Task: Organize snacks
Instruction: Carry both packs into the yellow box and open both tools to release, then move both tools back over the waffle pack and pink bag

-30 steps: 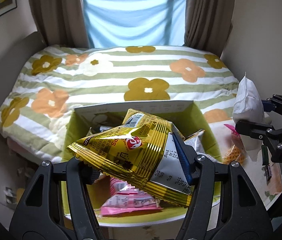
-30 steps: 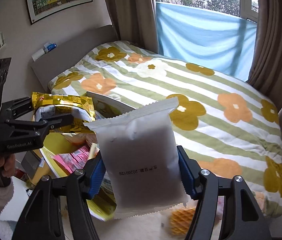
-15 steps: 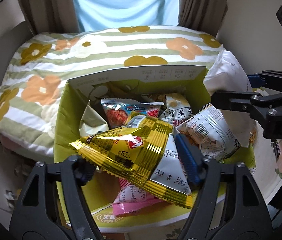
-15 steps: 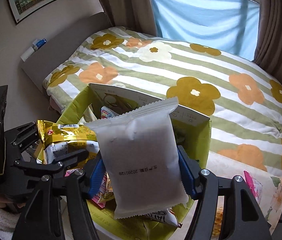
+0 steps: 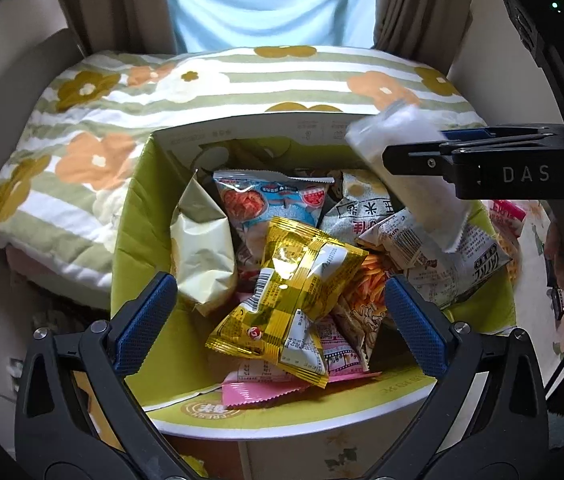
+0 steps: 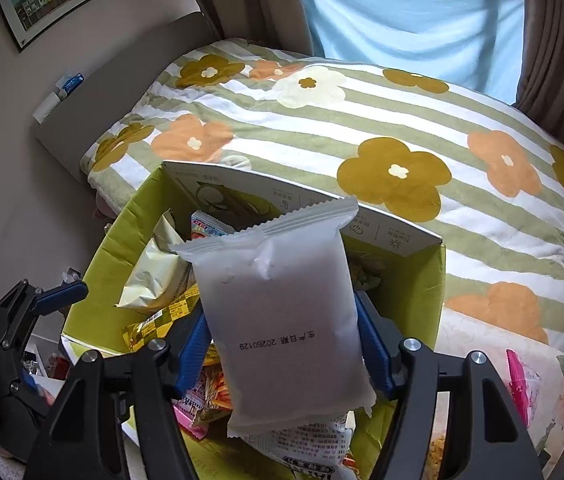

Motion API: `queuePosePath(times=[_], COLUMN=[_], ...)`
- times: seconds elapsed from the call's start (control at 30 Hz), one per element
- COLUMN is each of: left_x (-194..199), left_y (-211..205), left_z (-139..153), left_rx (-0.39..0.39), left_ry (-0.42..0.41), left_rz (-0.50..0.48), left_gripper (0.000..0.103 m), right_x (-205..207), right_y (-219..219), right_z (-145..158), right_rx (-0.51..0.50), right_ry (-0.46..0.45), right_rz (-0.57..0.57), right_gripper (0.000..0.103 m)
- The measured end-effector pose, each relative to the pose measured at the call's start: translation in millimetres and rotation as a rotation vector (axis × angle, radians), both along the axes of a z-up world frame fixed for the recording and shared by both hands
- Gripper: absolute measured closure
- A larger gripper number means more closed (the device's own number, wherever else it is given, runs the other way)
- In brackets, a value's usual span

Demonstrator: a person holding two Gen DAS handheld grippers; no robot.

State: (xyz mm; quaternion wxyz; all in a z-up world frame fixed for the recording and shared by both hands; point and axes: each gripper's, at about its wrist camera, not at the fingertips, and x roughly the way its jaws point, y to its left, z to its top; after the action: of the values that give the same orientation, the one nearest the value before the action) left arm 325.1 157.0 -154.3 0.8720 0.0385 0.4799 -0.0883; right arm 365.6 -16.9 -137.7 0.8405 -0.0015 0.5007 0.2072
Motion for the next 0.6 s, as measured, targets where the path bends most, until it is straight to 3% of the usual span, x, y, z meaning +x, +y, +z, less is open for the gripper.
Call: queuePosePath(times=[0.07, 0.1, 0.4, 0.6], left_x=[-0.2, 0.3, 0.5, -4.9], left_y=[0.2, 0.3, -2.9, -5.6], left_z=[2.7, 3.2, 4.1, 13.1], left_rx=[-0.006, -0.009, -0.002, -0.004], left_ry=[0.001, 0.002, 0.012, -0.001], left_rz=[0.002, 0.003, 0.014, 0.008], left_gripper=[0.0, 0.0, 0.0, 0.0], right_x=[-0.1, -0.4, -14.1, -26.8], right_y=[-2.2, -3.6, -13.9, -15.6], right_z=[3.3, 3.9, -3.1, 8.9], right_rx=[-0.001, 0.005, 0.003, 0.009], right_ry=[-0.026, -0.029, -0.007, -0.027], right_rz=[-0.003, -0.003, -0.002, -0.005], right_gripper=[0.019, 0.016, 0.016, 0.016])
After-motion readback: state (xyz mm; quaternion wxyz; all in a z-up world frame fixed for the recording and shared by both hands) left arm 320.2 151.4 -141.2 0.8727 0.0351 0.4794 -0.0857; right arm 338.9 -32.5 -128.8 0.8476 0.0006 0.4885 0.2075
